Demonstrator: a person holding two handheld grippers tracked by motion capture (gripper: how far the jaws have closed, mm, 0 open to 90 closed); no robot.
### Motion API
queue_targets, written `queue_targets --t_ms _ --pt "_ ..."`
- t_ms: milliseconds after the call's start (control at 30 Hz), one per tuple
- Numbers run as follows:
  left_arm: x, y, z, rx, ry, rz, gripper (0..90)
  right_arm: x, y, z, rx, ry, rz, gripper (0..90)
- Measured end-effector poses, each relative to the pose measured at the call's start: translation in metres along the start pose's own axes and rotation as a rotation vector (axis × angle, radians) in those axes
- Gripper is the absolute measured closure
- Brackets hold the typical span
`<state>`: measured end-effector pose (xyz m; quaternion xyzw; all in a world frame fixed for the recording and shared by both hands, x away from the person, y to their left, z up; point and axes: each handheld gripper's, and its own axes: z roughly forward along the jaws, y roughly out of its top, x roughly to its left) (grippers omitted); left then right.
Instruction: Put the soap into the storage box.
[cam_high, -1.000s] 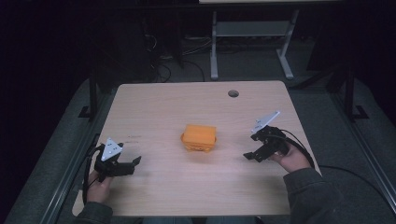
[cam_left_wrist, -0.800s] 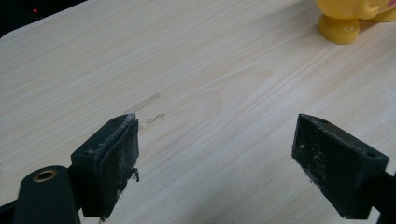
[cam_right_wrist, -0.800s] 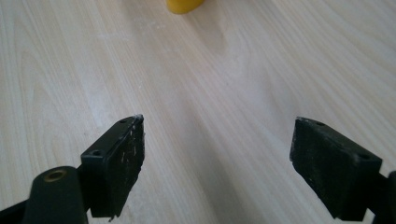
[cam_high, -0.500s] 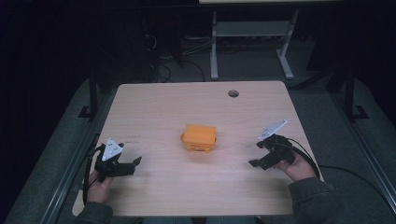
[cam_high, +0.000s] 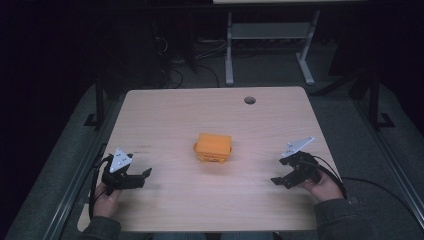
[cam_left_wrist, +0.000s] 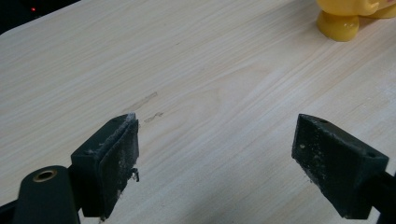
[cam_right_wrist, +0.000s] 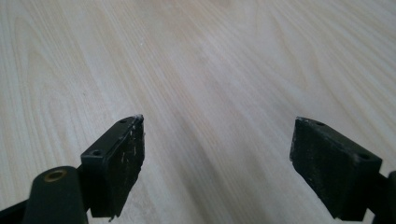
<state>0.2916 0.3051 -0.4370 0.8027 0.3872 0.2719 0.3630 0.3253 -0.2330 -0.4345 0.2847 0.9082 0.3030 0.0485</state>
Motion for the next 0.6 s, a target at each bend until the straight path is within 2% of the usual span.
queue_targets --t_ms 400,600 --pt "-0.001 0.000 0.001 -0.005 0.000 0.004 14.1 0.006 -0.029 0.001 -0.018 -0.015 0.035 18.3" --pt "-0.002 0.000 0.001 0.000 -0.004 0.015 14.1 0.018 -0.050 -0.004 -0.060 -0.046 0.061 18.2"
